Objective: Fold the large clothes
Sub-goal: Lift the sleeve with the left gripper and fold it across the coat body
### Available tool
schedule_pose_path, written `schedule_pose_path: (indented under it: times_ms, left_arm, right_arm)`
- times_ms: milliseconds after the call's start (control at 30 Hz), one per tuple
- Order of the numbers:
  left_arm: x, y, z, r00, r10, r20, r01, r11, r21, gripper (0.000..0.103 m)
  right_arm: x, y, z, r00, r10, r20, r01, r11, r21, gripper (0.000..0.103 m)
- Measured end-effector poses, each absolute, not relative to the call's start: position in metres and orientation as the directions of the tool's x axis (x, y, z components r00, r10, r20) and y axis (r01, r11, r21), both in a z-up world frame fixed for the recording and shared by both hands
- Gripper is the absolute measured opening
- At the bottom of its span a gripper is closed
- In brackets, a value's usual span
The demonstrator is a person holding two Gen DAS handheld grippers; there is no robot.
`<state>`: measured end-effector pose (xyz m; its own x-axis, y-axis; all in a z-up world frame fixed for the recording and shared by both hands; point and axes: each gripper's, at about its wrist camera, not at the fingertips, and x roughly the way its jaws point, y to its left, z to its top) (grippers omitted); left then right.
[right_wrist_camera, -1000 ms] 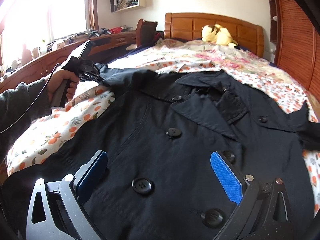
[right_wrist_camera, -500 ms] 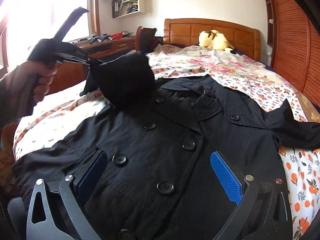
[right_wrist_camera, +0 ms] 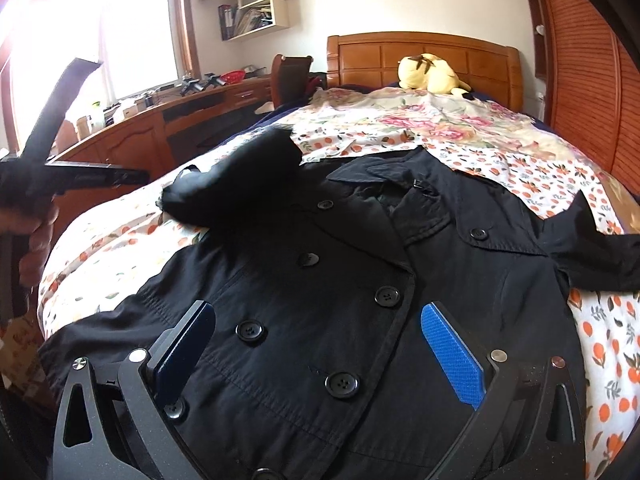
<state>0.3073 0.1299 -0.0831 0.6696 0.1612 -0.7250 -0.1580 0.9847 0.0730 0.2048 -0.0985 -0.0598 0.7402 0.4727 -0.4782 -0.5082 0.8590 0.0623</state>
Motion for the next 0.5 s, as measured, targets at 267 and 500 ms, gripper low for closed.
schedule_pose_path:
  times_ms: [267, 500]
  left_arm:
    - [0.305, 0.171, -0.106, 0.672, 0.129, -0.729, -0.178, 0.984, 0.011, 0.079]
    - [0.326, 0.214, -0.150, 0.631, 0.155, -0.760, -0.255, 0.967, -0.015, 0.079]
  right_arm:
    - [0.207, -0.085, -0.064, 0.750, 0.446, -0.488, -0.493, 0.869, 0.037, 0.102]
    - [0.213, -0.074, -0.071, 0.734, 0.436, -0.520, -0.501, 0.865, 0.018, 0.102]
